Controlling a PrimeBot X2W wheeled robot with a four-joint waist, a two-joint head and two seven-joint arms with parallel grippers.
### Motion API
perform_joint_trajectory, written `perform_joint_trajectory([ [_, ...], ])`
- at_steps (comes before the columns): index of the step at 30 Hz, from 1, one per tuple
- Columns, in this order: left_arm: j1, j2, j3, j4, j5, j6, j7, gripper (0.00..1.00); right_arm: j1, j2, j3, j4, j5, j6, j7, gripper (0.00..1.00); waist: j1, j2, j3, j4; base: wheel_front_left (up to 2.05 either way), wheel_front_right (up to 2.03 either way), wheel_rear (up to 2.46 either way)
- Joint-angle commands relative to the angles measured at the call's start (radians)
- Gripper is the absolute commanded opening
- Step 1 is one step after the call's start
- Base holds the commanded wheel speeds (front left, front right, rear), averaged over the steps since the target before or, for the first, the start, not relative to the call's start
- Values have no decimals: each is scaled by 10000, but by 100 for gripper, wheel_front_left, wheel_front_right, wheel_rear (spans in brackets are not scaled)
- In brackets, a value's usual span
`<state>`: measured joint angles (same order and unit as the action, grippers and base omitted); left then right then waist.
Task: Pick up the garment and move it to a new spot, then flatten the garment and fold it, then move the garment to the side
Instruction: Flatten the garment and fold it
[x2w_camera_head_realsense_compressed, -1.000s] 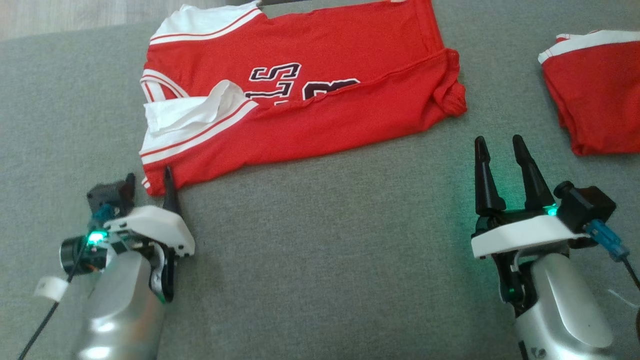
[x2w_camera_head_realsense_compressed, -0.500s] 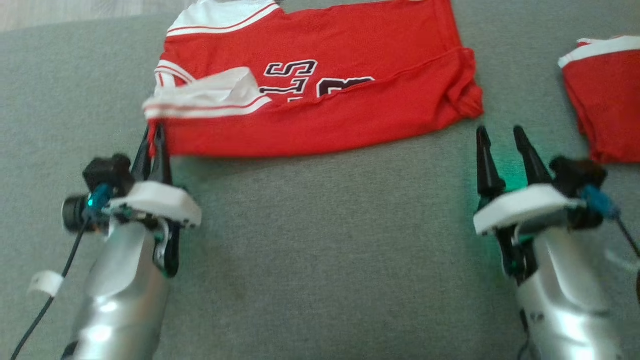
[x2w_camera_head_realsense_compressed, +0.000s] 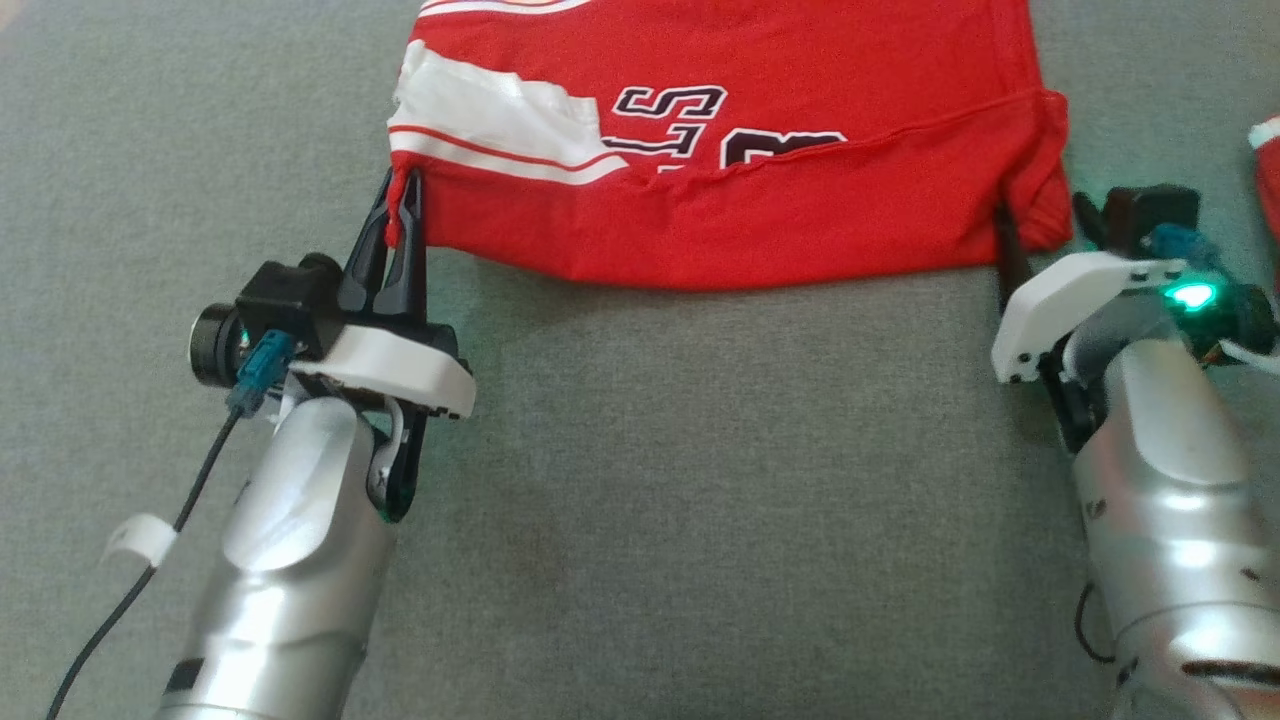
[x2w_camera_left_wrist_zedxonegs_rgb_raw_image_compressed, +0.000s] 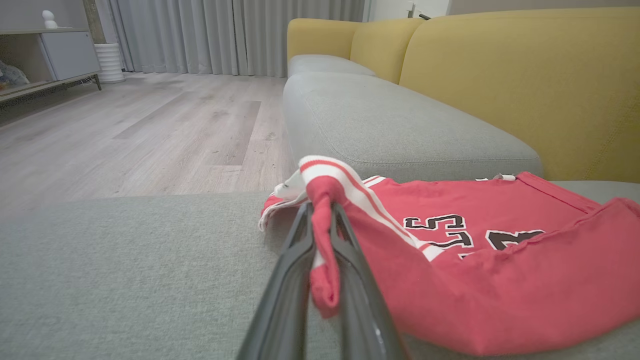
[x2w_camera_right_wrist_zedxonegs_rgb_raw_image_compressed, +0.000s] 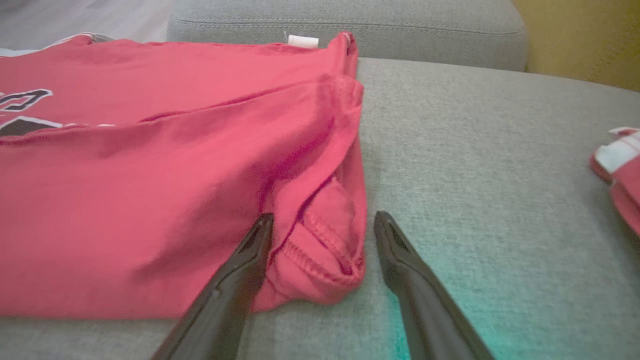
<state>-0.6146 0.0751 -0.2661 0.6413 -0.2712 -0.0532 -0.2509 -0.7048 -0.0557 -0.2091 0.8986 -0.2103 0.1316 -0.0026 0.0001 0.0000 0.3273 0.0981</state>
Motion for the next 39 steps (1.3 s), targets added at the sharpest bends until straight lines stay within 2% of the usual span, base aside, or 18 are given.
perform_joint_trajectory([
  [1, -232, 180, 208, -344, 93, -6, -107, 0, -285, 55, -43, -57, -205, -9, 117, 100, -1, 0, 20, 62, 0, 0, 0],
  [5, -140, 177, 211, -305, 120, -2, -107, 0, -498, 55, -224, 829, -48, -9, 35, 100, -1, 0, -64, 76, 0, 0, 0],
  [6, -105, 194, 228, -278, 122, 4, -107, 0, -558, 55, -132, 1083, 108, -9, -50, 46, -1, 0, -107, 52, 0, 0, 0],
  [7, -62, 221, 253, -236, 122, 17, -107, 0, -627, 55, -11, 1301, 304, -9, -227, 0, -1, 0, -159, 16, 0, 0, 0],
  [16, 546, 603, 321, 620, 103, 102, -104, 0, -681, 55, 337, 2543, 1599, -9, -1875, 0, -1, 0, -1003, -404, 0, 0, 0],
  [23, 1167, 824, 295, 1038, 25, 103, -62, 0, -115, 55, 487, 2926, 2354, -9, -2418, 0, -1, 0, -1817, -654, 0, 0, 0],
  [32, 2521, 1063, -97, 853, 5, -75, 509, 0, 1176, 55, 1491, 3109, 3734, -9, -2374, 0, -1, 0, -2872, -869, 0, 0, 0],
  [35, 3050, 1114, -360, 530, -15, -222, 1040, 0, 1549, 55, 1830, 3151, 3685, -9, -2120, 0, -1, 0, -3090, -900, 0, 0, 0],
  [39, 3704, 1245, -526, -231, -53, -212, 1597, 0, 1973, 55, 2000, 2981, 3653, -9, -1906, 0, -1, 0, -3227, -914, 0, 0, 0],
])
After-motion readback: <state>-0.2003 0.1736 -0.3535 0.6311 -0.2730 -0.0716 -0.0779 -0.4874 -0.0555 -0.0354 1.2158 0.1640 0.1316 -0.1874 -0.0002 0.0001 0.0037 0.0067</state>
